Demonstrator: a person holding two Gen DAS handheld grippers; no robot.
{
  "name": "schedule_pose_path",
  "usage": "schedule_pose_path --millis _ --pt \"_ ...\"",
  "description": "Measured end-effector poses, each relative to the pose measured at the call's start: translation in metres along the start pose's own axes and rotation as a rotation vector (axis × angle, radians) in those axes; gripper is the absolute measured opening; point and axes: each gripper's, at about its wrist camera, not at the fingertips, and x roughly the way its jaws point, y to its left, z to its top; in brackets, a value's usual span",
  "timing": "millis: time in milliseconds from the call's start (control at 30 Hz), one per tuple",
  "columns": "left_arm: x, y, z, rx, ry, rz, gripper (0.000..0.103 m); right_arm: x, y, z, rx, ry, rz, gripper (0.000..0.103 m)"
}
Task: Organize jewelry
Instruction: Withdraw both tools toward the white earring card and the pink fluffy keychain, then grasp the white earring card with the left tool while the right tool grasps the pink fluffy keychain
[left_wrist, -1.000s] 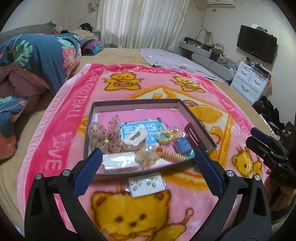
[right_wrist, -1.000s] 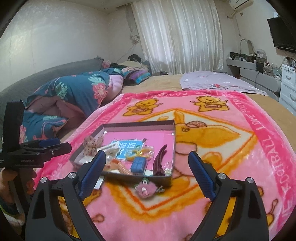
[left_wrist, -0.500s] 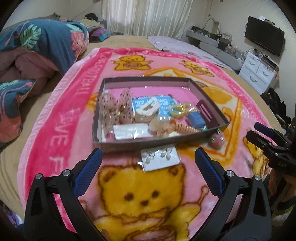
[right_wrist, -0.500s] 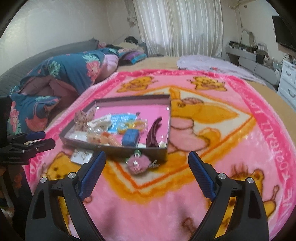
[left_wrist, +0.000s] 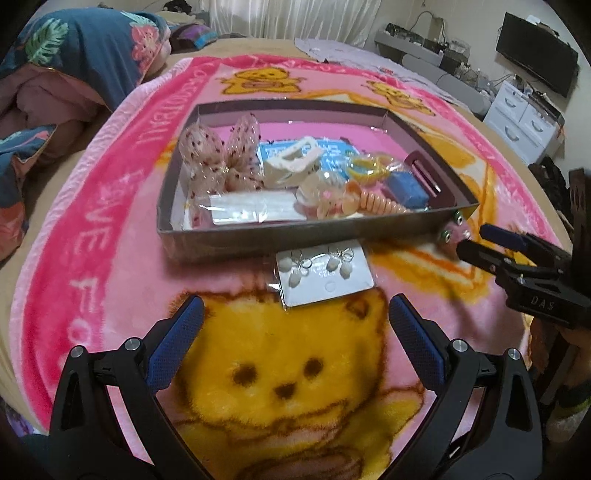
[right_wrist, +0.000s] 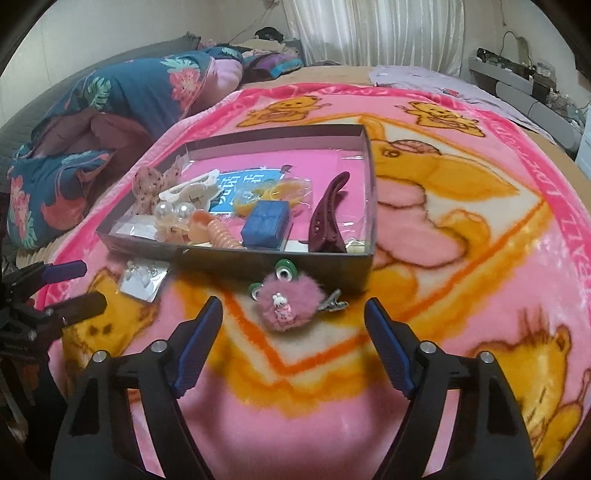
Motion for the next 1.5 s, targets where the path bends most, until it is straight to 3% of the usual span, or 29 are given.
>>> schedule_pose_path --millis 100,267,333,567,633,667,867,967,1033,1367,1500 --pt "0.009 0.000 0.001 -0.008 0.018 0.001 0.093 0.004 0.004 0.003 -0.024 0.001 -0.004 0.067" --pt "0.020 0.000 0.004 -0.033 0.031 -0.011 0.093 0.009 0.006 0.002 -0.053 0.020 -0.035 0.036" --pt "0.025 0.000 0.007 -0.052 0.041 -0.021 0.093 0.006 0.002 0.003 -0.032 0.013 -0.008 0.024" --pt "0.038 -0.014 0.013 -0.038 0.037 -0.011 0.093 -0.016 -0.004 0.000 0.005 -0.046 0.021 0.021" --pt "0.041 -0.021 0.014 -0.015 0.030 -0.008 0.086 -0.024 -0.006 -0.001 0.015 -0.067 0.031 0.021" --pt "0.042 -0.024 0.014 -0.002 0.029 -0.009 0.075 -0.028 -0.008 -0.001 0.023 -0.080 0.040 0.021" --pt "0.036 -0.030 0.011 0.039 0.015 -0.022 0.055 -0.047 -0.012 0.001 0.050 -0.135 0.081 0.021" --pt "0.025 -0.028 0.010 0.039 -0.004 -0.043 0.054 -0.053 -0.011 0.003 0.052 -0.157 0.100 0.021" --pt "0.018 -0.028 0.009 0.043 -0.014 -0.067 0.020 -0.056 -0.010 0.003 0.047 -0.166 0.099 0.021" --pt "-0.010 -0.025 0.011 0.037 -0.046 -0.130 0.017 -0.063 -0.011 0.005 0.059 -0.196 0.101 0.021" --pt "-0.032 -0.023 0.018 0.028 -0.096 -0.157 0.016 -0.070 -0.012 0.008 0.064 -0.218 0.100 0.021"
